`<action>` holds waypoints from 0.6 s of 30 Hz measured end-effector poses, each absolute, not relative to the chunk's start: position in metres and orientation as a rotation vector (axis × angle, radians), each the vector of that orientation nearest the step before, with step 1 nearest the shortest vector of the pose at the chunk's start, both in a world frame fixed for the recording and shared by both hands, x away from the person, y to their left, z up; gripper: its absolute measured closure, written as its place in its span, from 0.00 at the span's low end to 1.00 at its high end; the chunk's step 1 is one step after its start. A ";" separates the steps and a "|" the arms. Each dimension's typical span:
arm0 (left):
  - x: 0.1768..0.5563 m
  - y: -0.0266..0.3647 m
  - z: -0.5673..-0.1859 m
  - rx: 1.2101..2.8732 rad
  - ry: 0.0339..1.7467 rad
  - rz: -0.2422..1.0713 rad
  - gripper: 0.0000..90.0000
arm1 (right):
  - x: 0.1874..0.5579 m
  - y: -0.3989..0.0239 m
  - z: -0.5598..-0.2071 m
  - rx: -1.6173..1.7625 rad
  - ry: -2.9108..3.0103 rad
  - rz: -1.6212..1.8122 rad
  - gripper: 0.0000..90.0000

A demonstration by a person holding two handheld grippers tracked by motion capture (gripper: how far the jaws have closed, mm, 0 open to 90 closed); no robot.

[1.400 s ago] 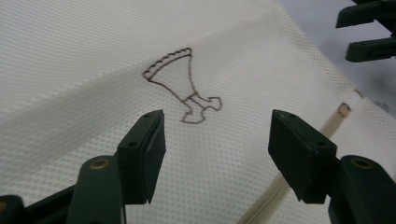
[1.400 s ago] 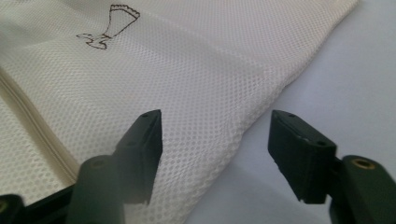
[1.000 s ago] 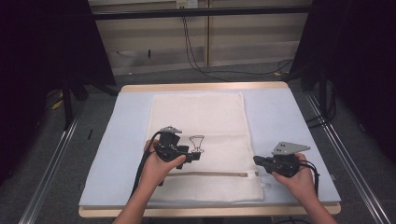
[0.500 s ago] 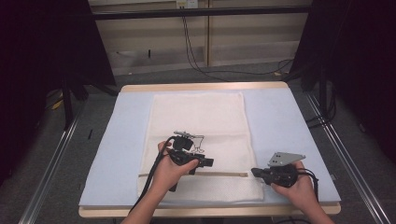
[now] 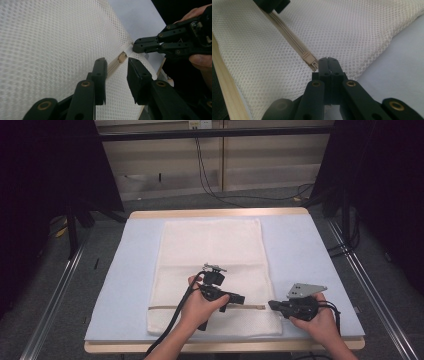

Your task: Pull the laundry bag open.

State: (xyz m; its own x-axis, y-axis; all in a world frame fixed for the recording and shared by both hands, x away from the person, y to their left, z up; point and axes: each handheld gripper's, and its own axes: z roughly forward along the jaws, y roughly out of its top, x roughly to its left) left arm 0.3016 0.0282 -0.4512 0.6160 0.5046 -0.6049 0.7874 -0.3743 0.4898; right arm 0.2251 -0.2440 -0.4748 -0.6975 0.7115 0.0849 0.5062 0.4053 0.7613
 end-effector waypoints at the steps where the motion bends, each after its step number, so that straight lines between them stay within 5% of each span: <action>1: 0.302 0.028 -0.451 2.055 1.014 -0.458 0.78 | 0.225 -0.244 -0.475 1.069 2.411 1.172 1.00; 18: 0.300 -0.011 -0.472 2.037 1.127 -0.612 0.86 | 0.226 -0.240 -0.480 1.066 2.441 1.146 1.00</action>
State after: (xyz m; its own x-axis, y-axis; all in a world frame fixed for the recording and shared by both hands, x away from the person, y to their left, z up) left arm 0.3000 -0.0114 -0.4723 0.5057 0.5195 -0.6888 0.8606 -0.3602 0.3601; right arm 0.2265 -0.2401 -0.4804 -0.7046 0.7045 0.0848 0.5151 0.4256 0.7440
